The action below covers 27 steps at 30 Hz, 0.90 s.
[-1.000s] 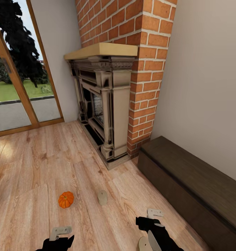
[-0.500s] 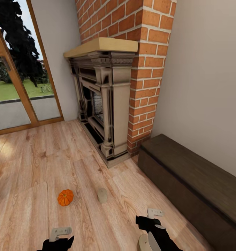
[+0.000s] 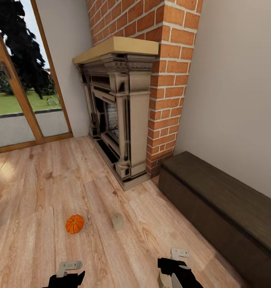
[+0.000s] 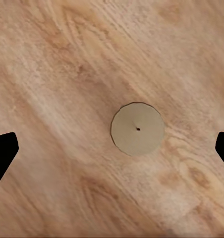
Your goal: Place each of the two pumpkins and all three candles from the living room inside a cabinet in the living room (use any cabinet), then make sure every cabinet is closed, and position the cauldron so it is next to a table in the living room.
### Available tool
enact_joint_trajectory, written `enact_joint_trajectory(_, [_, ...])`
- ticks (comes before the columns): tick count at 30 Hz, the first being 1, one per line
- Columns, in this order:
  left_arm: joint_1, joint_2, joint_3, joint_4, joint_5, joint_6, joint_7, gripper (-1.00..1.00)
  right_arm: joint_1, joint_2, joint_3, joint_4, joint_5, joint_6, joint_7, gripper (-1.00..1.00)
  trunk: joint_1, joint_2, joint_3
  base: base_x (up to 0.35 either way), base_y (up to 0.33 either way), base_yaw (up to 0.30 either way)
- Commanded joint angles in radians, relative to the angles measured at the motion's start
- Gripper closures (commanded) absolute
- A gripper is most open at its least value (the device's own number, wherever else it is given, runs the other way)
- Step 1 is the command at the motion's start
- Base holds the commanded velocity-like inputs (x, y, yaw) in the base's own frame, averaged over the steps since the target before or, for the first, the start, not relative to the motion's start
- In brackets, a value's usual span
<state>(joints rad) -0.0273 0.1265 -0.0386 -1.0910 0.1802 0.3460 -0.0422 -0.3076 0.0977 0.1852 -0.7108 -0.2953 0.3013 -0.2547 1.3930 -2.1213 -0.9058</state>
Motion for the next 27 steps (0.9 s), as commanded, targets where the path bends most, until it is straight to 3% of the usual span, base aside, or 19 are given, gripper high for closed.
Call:
enact_joint_trajectory(1, [0.0,0.001,-0.001,-0.001,0.008,0.005,0.001,-1.0,-0.001,-0.001,0.004,0.0,-0.01,0.003,-0.009,-1.0,0.004,-0.008,-0.004,0.0,0.0,0.0])
enact_joint_trajectory(16, [0.001,0.001,-0.001,0.0,0.007,0.005,0.003,-1.0,-0.003,-0.001,0.003,0.008,-0.009,0.004,-0.025,-1.0,0.061,-0.113,-0.051,0.0,0.0,0.0])
enact_joint_trajectory(22, [0.001,0.001,-0.002,0.0,0.007,0.005,0.004,-1.0,-0.005,0.003,0.005,0.019,-0.01,0.003,-0.097,-1.0,0.084,-0.155,-0.07,0.0,0.0,0.0])
enact_joint_trajectory(27, [0.001,0.001,-0.002,0.0,0.007,0.005,0.004,-1.0,-0.005,0.003,0.005,0.021,-0.01,0.002,-0.112,-1.0,0.1,-0.183,-0.082,0.0,0.0,0.0])
